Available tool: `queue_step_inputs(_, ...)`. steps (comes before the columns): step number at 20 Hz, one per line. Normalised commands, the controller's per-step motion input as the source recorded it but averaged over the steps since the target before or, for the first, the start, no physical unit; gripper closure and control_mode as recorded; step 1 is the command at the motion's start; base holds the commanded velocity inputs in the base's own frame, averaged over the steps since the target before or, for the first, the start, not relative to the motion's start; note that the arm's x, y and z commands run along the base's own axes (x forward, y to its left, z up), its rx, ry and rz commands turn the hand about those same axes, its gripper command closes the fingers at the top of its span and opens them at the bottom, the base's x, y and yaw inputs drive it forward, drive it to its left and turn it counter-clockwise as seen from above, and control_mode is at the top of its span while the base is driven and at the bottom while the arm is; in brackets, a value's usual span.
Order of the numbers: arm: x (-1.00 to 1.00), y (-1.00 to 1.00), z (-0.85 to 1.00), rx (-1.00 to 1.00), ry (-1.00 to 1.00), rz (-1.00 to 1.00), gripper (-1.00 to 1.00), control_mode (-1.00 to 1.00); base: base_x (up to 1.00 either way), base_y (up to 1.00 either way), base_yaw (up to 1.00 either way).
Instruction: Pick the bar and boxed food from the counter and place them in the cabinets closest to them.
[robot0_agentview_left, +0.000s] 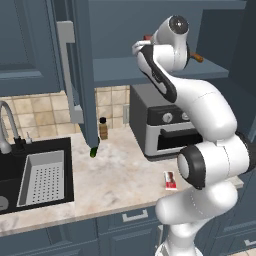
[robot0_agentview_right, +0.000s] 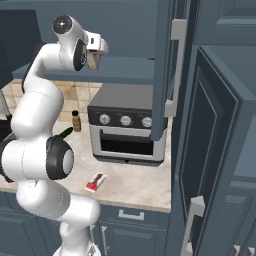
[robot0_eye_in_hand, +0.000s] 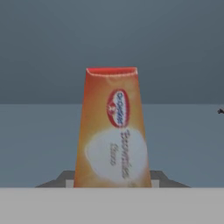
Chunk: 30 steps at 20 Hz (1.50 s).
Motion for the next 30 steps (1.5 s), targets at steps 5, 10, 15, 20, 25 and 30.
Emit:
queue_step_inputs(5, 0.2, 0.0, 0.0, 0.0, 0.0, 0.0, -1.0, -1.0, 0.0, 0.0, 0.0)
queue_step_inputs(10, 0.09, 0.0, 0.0, 0.0, 0.0, 0.0, -1.0, -1.0, 0.0, 0.0, 0.0)
queue_step_inputs(15, 0.0, 0.0, 0.0, 0.0, 0.0, -0.02, -1.0, -1.0, 0.0, 0.0, 0.0)
queue_step_inputs(20, -0.24, 0.0, 0.0, 0.0, -0.02, -0.02, -1.0, -1.0, 0.0, 0.0, 0.0)
queue_step_inputs(25, -0.76, -0.02, -0.02, 0.0, -0.07, -0.01, -1.0, -1.0, 0.0, 0.0, 0.0)
queue_step_inputs(30, -0.98, -0.05, -0.13, 0.0, -0.14, 0.0, -1.0, -1.0, 0.0, 0.0, 0.0)
